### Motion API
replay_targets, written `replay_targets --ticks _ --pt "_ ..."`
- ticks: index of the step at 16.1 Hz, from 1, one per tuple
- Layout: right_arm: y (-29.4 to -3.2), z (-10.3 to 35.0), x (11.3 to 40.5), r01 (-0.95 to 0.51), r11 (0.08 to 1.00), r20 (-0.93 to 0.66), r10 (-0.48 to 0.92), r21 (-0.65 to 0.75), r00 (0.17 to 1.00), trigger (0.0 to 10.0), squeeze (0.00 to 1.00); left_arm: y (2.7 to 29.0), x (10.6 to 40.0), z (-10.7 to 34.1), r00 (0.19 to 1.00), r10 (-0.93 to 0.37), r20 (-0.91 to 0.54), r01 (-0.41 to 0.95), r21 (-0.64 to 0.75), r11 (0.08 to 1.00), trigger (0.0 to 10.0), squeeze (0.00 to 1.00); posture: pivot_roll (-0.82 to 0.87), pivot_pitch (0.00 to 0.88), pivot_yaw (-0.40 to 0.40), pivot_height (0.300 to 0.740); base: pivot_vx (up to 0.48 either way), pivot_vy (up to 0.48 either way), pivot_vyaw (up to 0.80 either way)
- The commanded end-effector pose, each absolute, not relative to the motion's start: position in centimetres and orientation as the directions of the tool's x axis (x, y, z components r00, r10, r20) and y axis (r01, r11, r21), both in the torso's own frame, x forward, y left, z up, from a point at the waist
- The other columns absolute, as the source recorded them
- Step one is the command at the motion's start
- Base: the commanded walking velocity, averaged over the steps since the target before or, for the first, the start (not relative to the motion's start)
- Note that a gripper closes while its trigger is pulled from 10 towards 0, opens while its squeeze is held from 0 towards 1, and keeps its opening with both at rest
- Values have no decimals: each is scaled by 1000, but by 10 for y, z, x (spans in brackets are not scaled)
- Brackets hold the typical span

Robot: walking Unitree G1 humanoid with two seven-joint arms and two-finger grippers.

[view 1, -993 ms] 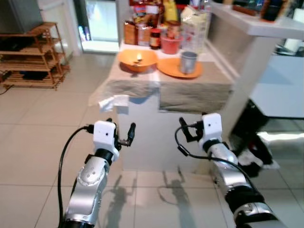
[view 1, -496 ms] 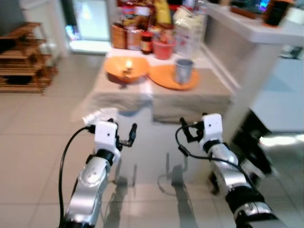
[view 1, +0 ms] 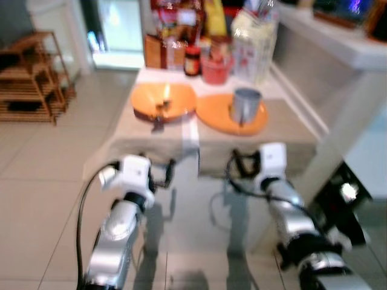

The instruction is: Setting the table

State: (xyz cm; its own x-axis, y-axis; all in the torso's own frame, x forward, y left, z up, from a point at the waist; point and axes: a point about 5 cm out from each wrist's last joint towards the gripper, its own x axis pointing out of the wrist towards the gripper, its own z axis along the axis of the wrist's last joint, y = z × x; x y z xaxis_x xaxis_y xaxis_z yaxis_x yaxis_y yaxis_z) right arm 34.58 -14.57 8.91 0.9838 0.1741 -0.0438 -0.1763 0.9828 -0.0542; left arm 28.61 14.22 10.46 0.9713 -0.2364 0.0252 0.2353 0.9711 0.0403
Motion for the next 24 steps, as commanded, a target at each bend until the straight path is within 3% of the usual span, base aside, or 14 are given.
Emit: replay_targets --ticks 1,3,7,12,16,24 --pt "-137 101 352 -180 983 -5 180 -44 984 10000 0 150 286 108 975 -219 31 217 54 975 10000 0 77 0 -45 740 0 0 0" --pt "-140 107 355 -163 986 22 164 -37 986 10000 0 151 285 108 975 -220 32 218 55 974 10000 0 77 0 -42 740 0 0 0" --pt "-127 111 350 -308 950 33 310 -58 950 10000 0 152 285 107 974 -223 29 221 59 973 10000 0 67 0 -38 740 0 0 0" --pt "-132 109 348 -313 948 16 315 -59 949 10000 0 152 285 107 974 -223 27 222 54 974 10000 0 64 0 -35 740 0 0 0" --pt "-142 118 358 -155 982 56 161 -105 985 10000 0 151 286 109 974 -223 29 221 65 973 10000 0 70 0 -32 740 0 0 0" --pt "-125 139 379 -139 987 73 144 -76 987 10000 0 157 281 112 980 -195 40 191 71 979 10000 0 131 0 -50 740 0 0 0"
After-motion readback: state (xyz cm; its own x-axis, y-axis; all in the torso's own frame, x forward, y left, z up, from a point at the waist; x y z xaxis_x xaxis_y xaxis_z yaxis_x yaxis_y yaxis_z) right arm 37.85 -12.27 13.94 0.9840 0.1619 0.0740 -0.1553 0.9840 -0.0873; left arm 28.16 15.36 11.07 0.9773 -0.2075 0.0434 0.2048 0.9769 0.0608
